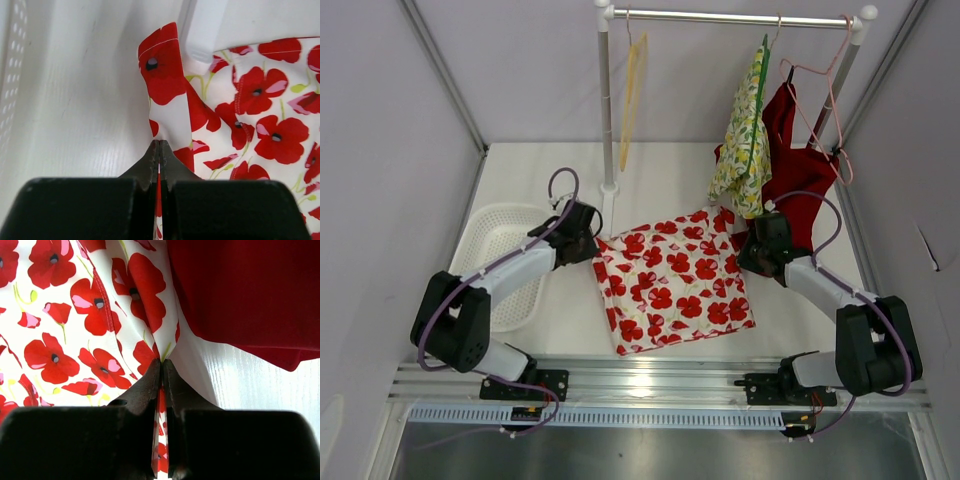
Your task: Place the skirt on the hanger
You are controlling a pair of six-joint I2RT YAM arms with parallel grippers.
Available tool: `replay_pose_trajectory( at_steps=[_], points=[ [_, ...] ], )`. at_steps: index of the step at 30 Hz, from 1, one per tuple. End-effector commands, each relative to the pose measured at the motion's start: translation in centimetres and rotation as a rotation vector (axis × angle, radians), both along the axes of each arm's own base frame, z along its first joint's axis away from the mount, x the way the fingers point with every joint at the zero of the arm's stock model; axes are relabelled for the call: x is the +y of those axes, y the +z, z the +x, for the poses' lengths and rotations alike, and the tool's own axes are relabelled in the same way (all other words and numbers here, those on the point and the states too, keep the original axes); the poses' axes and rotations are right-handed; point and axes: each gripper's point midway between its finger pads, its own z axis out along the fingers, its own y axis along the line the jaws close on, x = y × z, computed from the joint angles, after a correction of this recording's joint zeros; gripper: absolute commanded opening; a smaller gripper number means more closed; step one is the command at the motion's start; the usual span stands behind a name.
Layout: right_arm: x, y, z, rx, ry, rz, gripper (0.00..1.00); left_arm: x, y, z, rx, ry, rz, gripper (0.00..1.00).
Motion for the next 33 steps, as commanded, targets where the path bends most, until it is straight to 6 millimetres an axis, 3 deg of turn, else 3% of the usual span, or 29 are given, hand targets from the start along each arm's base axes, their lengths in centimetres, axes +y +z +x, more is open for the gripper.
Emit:
replay_pose_trajectory(
  at_steps=[1,10,16,21,23,27,29,32,33],
  points=[
    [-0.2,1.6,0.6,-0.051,-0.007,-0.010,0.05,-2.5,4.5,3.1,-0.142,-0.094,-0.065,0.00],
    [-1.4,4.5,0.6,-0.112,-0.039,-0.022,0.05,-4.9,8.9,4.1,-0.234,-0.163,-0.110,0.00],
    [-1.8,4.5,0.4,-0.113,-0.050,-0.026,0.05,-5.2,9.6,5.3,-0.251,-0.171,-0.096,0.00],
    [-1.8,3.5,0.5,-0.092,-0.054,-0.026,0.05,-5.2,7.1,7.4,-0.200,-0.170,-0.049,0.00],
    [-1.8,3.0,0.5,-0.086,-0.054,-0.029,0.06,-5.0,7.1,8.7,-0.218,-0.168,-0.056,0.00],
    [-1.5,1.4,0.7,-0.052,-0.043,-0.031,0.08,-4.5,3.6,9.9,-0.138,-0.150,-0.030,0.00],
    [-1.4,0.5,0.6,-0.030,-0.038,-0.031,0.10,-4.0,2.7,10.2,-0.119,-0.139,-0.032,0.00],
    [-1.2,-0.4,0.4,-0.008,-0.020,-0.034,0.23,-3.6,2.3,10.3,-0.113,-0.125,-0.037,0.08],
    [-1.1,-0.4,0.4,-0.006,-0.014,-0.031,0.33,-3.5,2.7,10.5,-0.121,-0.120,-0.034,0.14]
  ],
)
